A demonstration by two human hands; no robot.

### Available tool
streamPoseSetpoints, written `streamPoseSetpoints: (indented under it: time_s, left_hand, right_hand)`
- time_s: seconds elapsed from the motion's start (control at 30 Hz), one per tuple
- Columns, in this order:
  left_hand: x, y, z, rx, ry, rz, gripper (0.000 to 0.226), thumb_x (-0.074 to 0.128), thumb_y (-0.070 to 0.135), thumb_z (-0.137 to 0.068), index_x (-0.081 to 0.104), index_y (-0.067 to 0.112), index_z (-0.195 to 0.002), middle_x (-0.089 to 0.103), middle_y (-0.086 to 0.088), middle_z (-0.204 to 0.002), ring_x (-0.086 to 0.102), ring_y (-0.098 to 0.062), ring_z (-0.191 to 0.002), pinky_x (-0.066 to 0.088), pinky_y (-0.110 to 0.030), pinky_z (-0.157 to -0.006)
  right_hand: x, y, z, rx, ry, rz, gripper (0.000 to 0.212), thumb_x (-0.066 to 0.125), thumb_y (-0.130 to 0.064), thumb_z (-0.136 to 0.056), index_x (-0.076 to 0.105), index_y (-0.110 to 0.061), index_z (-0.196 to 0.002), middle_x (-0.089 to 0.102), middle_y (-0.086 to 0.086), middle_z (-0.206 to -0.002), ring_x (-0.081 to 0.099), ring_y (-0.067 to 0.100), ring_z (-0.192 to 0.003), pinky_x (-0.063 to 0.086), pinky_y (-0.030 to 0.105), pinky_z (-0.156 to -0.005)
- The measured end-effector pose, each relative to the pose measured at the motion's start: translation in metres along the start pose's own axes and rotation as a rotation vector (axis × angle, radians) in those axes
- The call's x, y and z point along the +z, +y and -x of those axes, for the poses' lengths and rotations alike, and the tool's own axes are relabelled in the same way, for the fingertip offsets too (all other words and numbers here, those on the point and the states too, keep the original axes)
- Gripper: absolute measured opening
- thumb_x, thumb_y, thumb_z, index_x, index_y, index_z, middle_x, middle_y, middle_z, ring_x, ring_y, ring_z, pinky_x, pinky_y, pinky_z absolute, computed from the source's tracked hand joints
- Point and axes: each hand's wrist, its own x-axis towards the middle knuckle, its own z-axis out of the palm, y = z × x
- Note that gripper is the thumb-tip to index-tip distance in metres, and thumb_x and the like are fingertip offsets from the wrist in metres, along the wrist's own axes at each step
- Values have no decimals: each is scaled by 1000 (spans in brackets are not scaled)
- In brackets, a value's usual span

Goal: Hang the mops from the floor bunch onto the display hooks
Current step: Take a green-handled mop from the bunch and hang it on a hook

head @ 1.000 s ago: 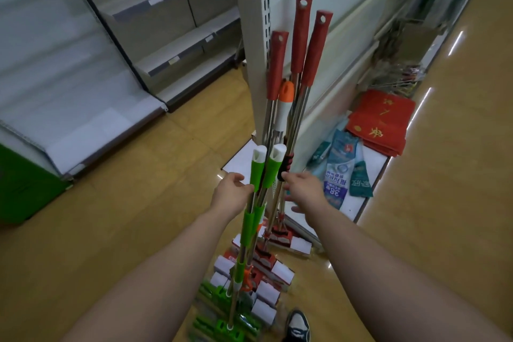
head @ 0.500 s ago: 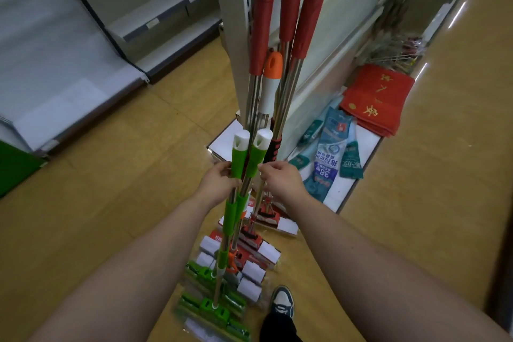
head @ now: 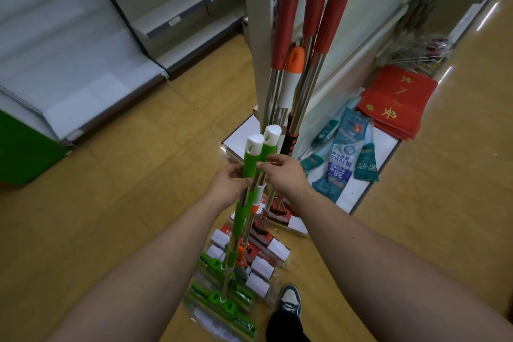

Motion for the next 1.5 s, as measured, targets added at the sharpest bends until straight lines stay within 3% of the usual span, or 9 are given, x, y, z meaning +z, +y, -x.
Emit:
streamPoseSetpoints:
  time_s: [0.23,0.47,0.6,0.7,0.8,0.93,1.13,1.3,1.5]
  left_hand:
    - [-9,-14,19,24,10,15,35,69,15,-94,62,17,-128,66,3,-113,61,-19,-113,44,-30,-88]
    - [-26,-30,44,23,-6,34,37,67,13,-95,59,18,-131,67,0,-120,62,-17,-112,46,-19,-76]
    - [-44,-45,62,23,-21,0,44,69,12,-93,60,16,-136,69,0,-126,62,-18,-121,49,-35,-102]
    - [-57,-60,75,20,-65,-55,41,67,11,-94,64,15,-135,70,-4,-128,62,-24,-124,48,-44,-108]
    - [-66,-82,91,12,-105,-72,34,64,9,-96,65,12,-130,69,-5,-126,62,-24,-122,48,-40,-103]
    - [-75,-110,117,36,-170,-60,33,62,12,-99,61,15,-132,66,0,-123,60,-20,-121,46,-35,-98]
    - [-98,-148,164,96,-250,-73,25,57,20,-103,65,13,-126,70,0,-112,64,-22,-115,45,-33,-95]
    - [-113,-176,201,160,-248,-111,9,60,30,-99,66,26,-105,73,1,-105,68,-20,-106,53,-41,-97]
    - [-126,-187,239,228,-285,-118,5,64,27,-97,68,28,-100,75,7,-98,69,-13,-98,54,-34,-90]
  right_hand:
    - [14,1,11,-57,-66,9,60,80,-33,-86,61,-18,-141,70,1,-125,67,21,-115,53,44,-104]
    - [39,-1,33,-131,-134,74,43,80,-36,-85,69,-21,-124,71,-6,-111,67,17,-107,53,36,-94]
    - [54,2,49,-143,-127,64,42,81,-36,-84,71,-20,-122,73,-4,-113,69,19,-108,54,40,-99]
    - [63,5,67,-160,-147,58,39,83,-33,-84,72,-16,-118,75,-1,-111,70,20,-106,54,40,-98]
    - [72,7,89,-175,-158,52,39,85,-29,-83,72,-13,-117,75,0,-109,70,19,-103,55,37,-94]
    - [86,15,125,-208,-152,13,40,84,-25,-84,70,-11,-119,72,0,-106,67,16,-97,50,23,-75]
    - [115,34,192,-273,-117,73,37,81,-32,-86,70,-17,-118,73,-4,-108,68,14,-102,54,34,-91]
    - [136,52,246,-318,-65,51,33,81,-28,-88,72,-14,-116,70,-8,-98,65,2,-87,47,14,-73]
    - [142,63,296,-355,-32,19,24,82,-24,-86,73,-16,-107,72,-9,-92,66,2,-84,49,22,-77]
